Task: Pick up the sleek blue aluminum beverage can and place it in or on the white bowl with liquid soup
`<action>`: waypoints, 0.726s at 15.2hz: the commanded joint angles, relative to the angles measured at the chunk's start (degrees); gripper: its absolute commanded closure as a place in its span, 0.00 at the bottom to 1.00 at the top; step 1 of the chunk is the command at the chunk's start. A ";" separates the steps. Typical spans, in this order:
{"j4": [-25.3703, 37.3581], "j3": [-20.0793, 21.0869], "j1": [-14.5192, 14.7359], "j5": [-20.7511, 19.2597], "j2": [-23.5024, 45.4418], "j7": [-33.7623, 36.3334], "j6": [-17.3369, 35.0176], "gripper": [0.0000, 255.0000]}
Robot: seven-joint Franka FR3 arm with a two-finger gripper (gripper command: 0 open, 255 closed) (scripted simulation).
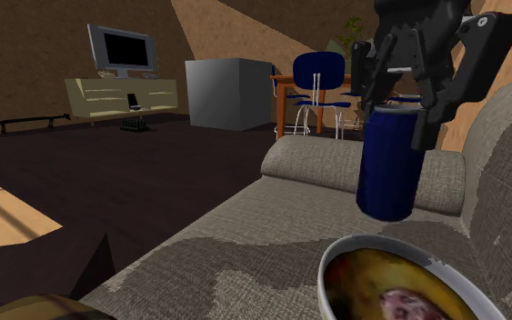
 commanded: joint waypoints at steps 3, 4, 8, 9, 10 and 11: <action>6.85 -0.40 -1.85 0.34 4.84 -2.16 -2.01 1.00; 5.81 -0.40 -1.84 0.34 4.68 -2.17 -1.13 1.00; 2.29 -0.39 -1.78 0.34 4.42 -2.21 2.12 1.00; 1.49 -0.39 -1.77 0.35 4.40 -2.22 2.90 1.00; 0.73 -0.39 -1.76 0.35 4.40 -2.23 3.67 1.00; -0.01 -0.39 -1.75 0.36 4.42 -2.24 4.43 1.00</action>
